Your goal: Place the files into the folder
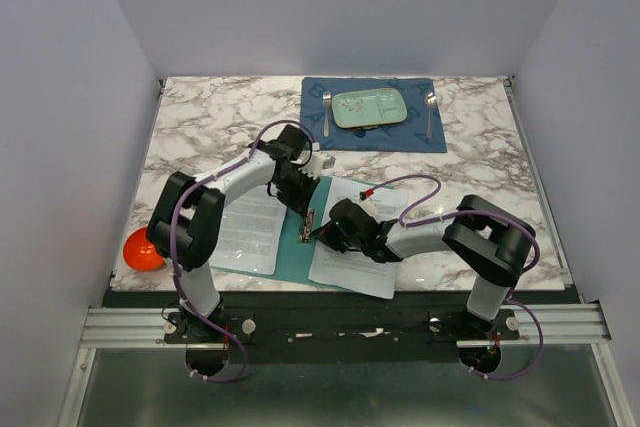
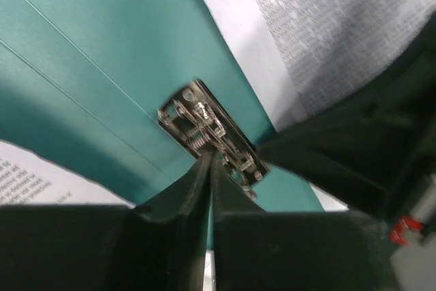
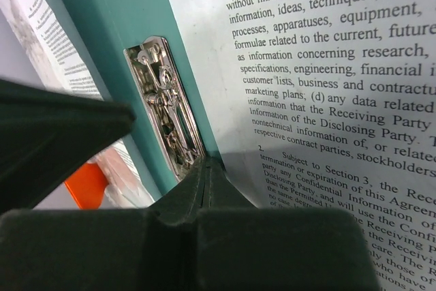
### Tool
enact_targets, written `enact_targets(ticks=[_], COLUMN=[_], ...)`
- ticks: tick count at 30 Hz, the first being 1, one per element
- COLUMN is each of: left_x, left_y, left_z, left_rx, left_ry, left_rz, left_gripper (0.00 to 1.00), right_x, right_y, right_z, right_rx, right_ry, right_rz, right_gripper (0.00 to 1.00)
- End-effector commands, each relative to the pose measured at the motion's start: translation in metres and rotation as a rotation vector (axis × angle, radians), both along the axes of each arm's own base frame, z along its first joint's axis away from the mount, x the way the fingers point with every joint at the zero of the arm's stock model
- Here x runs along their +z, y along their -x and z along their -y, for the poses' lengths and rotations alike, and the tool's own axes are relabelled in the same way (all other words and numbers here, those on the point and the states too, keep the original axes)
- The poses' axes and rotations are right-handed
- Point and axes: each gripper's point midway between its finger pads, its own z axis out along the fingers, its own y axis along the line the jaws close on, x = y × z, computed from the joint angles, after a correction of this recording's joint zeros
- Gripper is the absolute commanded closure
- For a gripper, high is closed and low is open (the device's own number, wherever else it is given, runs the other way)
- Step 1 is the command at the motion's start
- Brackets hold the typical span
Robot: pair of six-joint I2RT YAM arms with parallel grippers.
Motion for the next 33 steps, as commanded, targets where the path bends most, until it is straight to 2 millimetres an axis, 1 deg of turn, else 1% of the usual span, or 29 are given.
enact_targets(ticks=[1,2,3,5,6,8,9,13,14,16,17,18,20,24,26,27,31,32,33], left_x=[0.063,0.072,0.073,0.073,0.063,0.049,0.037,0.008,0.000,0.001,-0.001,-0.001,-0.002,-0.005,-0.012,-0.014,-0.024,-0.027,-0.023], left_y=[0.007,0.007,0.009,0.015,0.023,0.033,0.040,0.049,0.048,0.043,0.041,0.036,0.035,0.028,0.023,0.018,0.002,-0.003,-0.010], left_z=[-0.002,-0.005,-0.010,-0.014,-0.018,-0.022,-0.025,-0.031,-0.033,-0.030,-0.031,-0.032,-0.032,-0.030,-0.032,-0.032,-0.038,-0.042,-0.041], left_rx=[-0.007,0.003,0.011,0.009,0.012,0.015,0.017,0.060,0.064,0.070,0.081,0.089,0.100,0.136,0.144,0.191,0.233,0.249,0.261], left_ry=[0.103,0.118,0.116,0.107,0.094,0.076,0.068,0.033,0.018,0.019,0.010,-0.004,-0.016,-0.017,-0.042,-0.056,-0.113,-0.136,-0.132], left_rz=[-0.011,0.002,-0.005,-0.006,-0.035,-0.076,-0.097,-0.106,-0.113,-0.109,-0.108,-0.095,-0.103,-0.094,-0.089,-0.092,-0.066,-0.055,-0.036], left_gripper=[0.71,0.67,0.65,0.65,0.67,0.69,0.70,0.72,0.72,0.73,0.73,0.74,0.74,0.74,0.74,0.74,0.75,0.75,0.76], right_x=[-0.092,-0.091,-0.091,-0.092,-0.093,-0.095,-0.096,-0.101,-0.104,-0.106,-0.105,-0.106,-0.107,-0.112,-0.116,-0.117,-0.126,-0.127,-0.130], right_y=[0.045,0.043,0.043,0.041,0.041,0.041,0.042,0.042,0.043,0.043,0.040,0.040,0.040,0.043,0.047,0.048,0.058,0.057,0.061], right_z=[0.105,0.105,0.105,0.103,0.103,0.102,0.103,0.102,0.102,0.100,0.094,0.092,0.090,0.093,0.096,0.096,0.103,0.102,0.107], right_rx=[-0.002,-0.001,-0.001,0.004,0.002,0.000,0.000,-0.011,-0.016,-0.015,-0.017,-0.013,-0.009,-0.007,-0.003,0.000,-0.005,-0.008,-0.005], right_ry=[0.484,0.485,0.489,0.491,0.492,0.493,0.494,0.479,0.480,0.477,0.451,0.448,0.440,0.441,0.440,0.435,0.422,0.412,0.418], right_rz=[-0.162,-0.157,-0.155,-0.151,-0.152,-0.157,-0.160,-0.167,-0.171,-0.178,-0.167,-0.172,-0.172,-0.179,-0.189,-0.195,-0.217,-0.214,-0.222], right_gripper=[1.00,1.00,1.00,1.00,1.00,1.00,0.99,1.00,1.00,0.99,1.00,1.00,1.00,0.99,0.99,1.00,1.00,1.00,1.00])
